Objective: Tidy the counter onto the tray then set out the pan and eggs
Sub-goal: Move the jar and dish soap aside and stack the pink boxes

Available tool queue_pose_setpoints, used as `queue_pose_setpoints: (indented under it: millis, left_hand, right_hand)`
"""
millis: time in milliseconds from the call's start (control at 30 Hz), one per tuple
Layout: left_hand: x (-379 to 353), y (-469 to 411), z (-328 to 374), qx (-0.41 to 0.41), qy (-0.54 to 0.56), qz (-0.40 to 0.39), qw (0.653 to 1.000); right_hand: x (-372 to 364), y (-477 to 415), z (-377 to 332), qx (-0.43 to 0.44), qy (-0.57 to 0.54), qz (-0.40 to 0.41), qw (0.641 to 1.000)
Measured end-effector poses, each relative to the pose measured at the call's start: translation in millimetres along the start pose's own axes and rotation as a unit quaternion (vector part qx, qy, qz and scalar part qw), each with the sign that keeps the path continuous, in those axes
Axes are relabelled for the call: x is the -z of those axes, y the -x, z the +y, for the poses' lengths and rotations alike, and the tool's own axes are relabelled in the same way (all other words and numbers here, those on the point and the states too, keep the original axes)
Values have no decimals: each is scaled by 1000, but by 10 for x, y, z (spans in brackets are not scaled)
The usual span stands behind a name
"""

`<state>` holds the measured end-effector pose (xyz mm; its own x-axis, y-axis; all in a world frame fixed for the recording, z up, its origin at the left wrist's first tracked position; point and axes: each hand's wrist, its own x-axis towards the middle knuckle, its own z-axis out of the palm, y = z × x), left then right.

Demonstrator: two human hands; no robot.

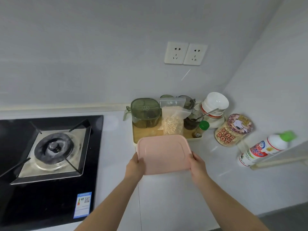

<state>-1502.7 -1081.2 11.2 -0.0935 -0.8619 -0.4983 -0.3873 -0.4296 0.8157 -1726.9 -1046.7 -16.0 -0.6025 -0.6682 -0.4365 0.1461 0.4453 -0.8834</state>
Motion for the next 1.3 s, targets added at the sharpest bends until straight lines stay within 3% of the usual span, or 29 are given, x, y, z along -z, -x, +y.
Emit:
queue_pose_setpoints:
  millis: [100, 200, 333, 500, 667, 1067, 1300]
  left_hand:
    - [19, 18, 24, -1, -8, -5, 1000]
    - [87, 146, 16, 5, -10, -3, 1000]
    - [370, 416, -136, -60, 0, 35, 998]
    - [1059, 988, -392, -141, 32, 90, 985]
    - [1938, 1649, -821, -156, 78, 130, 976]
    - [4132, 3200, -2329, -141, 162, 322, 922]
    - [4903, 3485, -2686, -145, 179, 375, 898]
  right_hand:
    - [9, 56, -49, 17, 43, 2, 999]
    - [-23, 188, -114, 48, 153, 12, 987]
    - [-215, 641, -190, 199, 256, 42, 945]
    - [-726, 1518, -202, 254, 210, -52, 943]
    - [-1408, 2471, -98, 255, 149, -170, 940]
    - [-3180, 4901, 366, 283, 138, -381, 869]
    - [-3950, 5571, 428, 298, 148, -433, 838]
